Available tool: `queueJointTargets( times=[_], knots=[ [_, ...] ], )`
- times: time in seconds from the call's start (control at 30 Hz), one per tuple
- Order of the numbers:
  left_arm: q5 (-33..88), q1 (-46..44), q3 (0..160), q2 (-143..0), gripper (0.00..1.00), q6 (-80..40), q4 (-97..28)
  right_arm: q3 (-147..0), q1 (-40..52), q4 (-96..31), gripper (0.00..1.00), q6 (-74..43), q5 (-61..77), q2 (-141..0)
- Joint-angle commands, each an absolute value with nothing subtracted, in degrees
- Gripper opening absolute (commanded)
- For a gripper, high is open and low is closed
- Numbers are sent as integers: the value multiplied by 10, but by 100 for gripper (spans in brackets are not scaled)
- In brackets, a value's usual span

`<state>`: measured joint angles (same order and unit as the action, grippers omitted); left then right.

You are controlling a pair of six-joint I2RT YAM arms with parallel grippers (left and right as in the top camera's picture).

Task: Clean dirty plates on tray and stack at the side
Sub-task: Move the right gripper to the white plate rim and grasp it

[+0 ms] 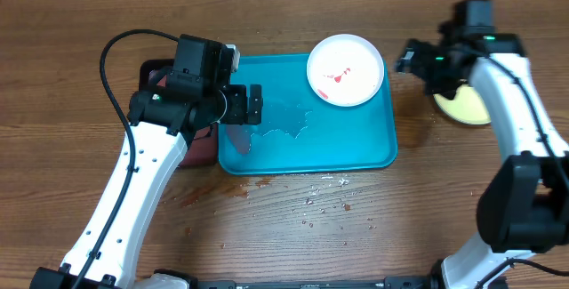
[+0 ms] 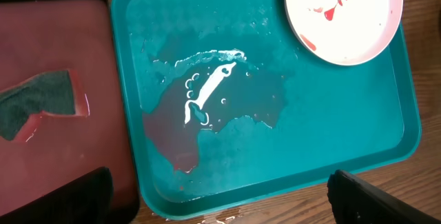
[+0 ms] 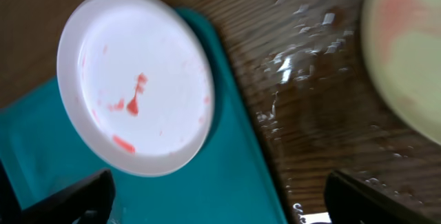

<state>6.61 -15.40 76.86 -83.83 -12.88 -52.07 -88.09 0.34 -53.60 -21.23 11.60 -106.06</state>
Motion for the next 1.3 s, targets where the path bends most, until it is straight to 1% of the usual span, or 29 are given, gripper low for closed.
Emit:
queueJointTargets(
  times=[0.0,0.1,0.23,0.3,0.47,0.5,0.57,0.6,0.7,0.83,1.07,1.17,1.2,1.27],
  knots=[
    [60,-158,770,-839,100,-124,-520,-893,48,-531,100,-243,74,-1079],
    [60,-158,770,-839,100,-124,-521,-893,80,-528,100,-283,59,-1100],
    [60,-158,770,-839,100,-124,-521,-893,93,-527,100,-334,58,-1134],
    [60,-158,770,-839,100,-124,-521,-893,96,-523,98,-344,63,-1151],
    [60,-158,770,-839,100,-124,-520,-893,106,-505,86,-346,71,-1178],
    [60,-158,770,-839,100,-124,-521,-893,108,-498,79,-350,71,-1182],
    [60,-158,770,-839,100,-124,-521,-893,109,-491,73,-363,72,-1189],
    [60,-158,770,-839,100,-124,-521,-893,109,-487,68,-366,73,-1192],
    [60,-158,770,-839,100,-124,-521,-893,110,-477,61,-378,78,-1204],
    [60,-158,770,-839,100,-124,-520,-893,110,-467,58,-378,77,-1210],
    [60,-158,770,-839,100,-124,-520,-893,110,-456,57,-378,80,-1234],
    [60,-158,770,-839,100,-124,-520,-893,110,-450,36,-378,80,-1239],
    [60,-158,770,-839,100,-124,-520,-893,110,-447,27,-378,80,-1239],
    [60,-158,770,-839,100,-124,-520,-893,110,-443,14,-378,80,-1239]
  ],
)
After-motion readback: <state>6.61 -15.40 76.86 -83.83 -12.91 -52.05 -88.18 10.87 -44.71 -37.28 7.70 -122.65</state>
